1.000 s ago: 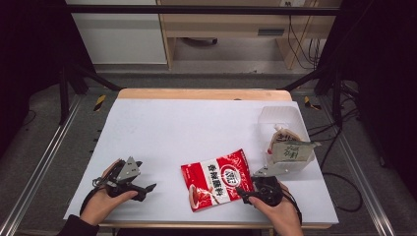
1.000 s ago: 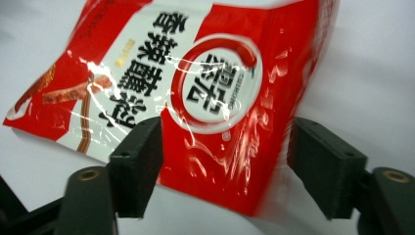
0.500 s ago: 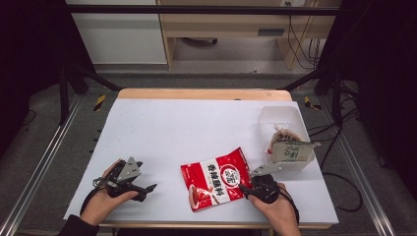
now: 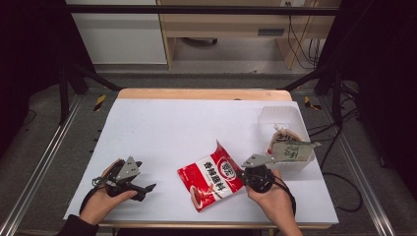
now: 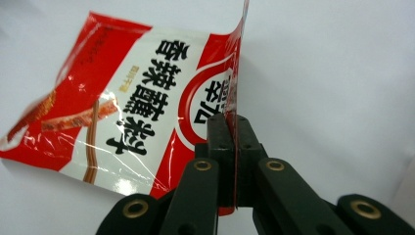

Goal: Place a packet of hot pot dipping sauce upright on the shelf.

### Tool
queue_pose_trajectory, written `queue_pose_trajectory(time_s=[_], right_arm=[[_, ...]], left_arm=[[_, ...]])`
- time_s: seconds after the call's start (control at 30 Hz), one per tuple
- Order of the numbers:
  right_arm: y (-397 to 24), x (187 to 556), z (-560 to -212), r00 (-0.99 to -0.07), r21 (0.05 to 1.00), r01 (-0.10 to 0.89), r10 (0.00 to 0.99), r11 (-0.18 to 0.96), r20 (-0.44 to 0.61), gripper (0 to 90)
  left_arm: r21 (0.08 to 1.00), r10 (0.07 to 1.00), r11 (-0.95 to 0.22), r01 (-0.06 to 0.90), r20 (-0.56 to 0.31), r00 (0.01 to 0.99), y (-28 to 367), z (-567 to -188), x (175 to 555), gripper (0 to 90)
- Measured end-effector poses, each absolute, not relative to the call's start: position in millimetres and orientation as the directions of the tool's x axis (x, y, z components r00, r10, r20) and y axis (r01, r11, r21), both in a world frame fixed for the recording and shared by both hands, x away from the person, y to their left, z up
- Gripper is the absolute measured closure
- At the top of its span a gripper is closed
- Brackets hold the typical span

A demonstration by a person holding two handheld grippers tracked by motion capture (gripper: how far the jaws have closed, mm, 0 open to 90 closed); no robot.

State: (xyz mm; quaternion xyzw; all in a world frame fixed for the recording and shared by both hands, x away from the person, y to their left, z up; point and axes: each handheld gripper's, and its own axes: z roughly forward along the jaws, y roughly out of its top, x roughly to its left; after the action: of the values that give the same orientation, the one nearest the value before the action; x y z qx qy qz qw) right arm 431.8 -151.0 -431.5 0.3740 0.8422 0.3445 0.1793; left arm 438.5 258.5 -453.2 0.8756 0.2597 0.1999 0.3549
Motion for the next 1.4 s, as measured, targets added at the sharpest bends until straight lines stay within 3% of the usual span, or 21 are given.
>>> queue_pose_trajectory(time_s=[0.2,0.63,0.93,1.4], right_arm=[[-125.7,447.4,-383.7,-0.733,0.711,0.371,0.658,0.598,-0.171,89.8],[-85.4,469.6,-325.1,-0.826,0.691,0.19,0.494,0.698,-0.273,89.9],[-66.5,472.9,-306.4,-0.864,0.672,0.099,0.398,0.734,-0.308,89.9],[-48.0,467.8,-293.3,-0.893,0.628,-0.006,0.279,0.778,-0.354,89.8]], left_arm=[[0.73,0.593,-0.613,0.301,0.174,0.786,261.4,-440.6,443.0,9.2],[0.728,0.561,-0.642,0.24,0.232,0.795,266.4,-388.7,448.7,9.5],[0.718,0.541,-0.668,0.195,0.288,0.79,261.5,-356.1,454.5,10.3],[0.726,0.505,-0.671,0.152,0.296,0.811,249.2,-337.6,456.0,15.8]])
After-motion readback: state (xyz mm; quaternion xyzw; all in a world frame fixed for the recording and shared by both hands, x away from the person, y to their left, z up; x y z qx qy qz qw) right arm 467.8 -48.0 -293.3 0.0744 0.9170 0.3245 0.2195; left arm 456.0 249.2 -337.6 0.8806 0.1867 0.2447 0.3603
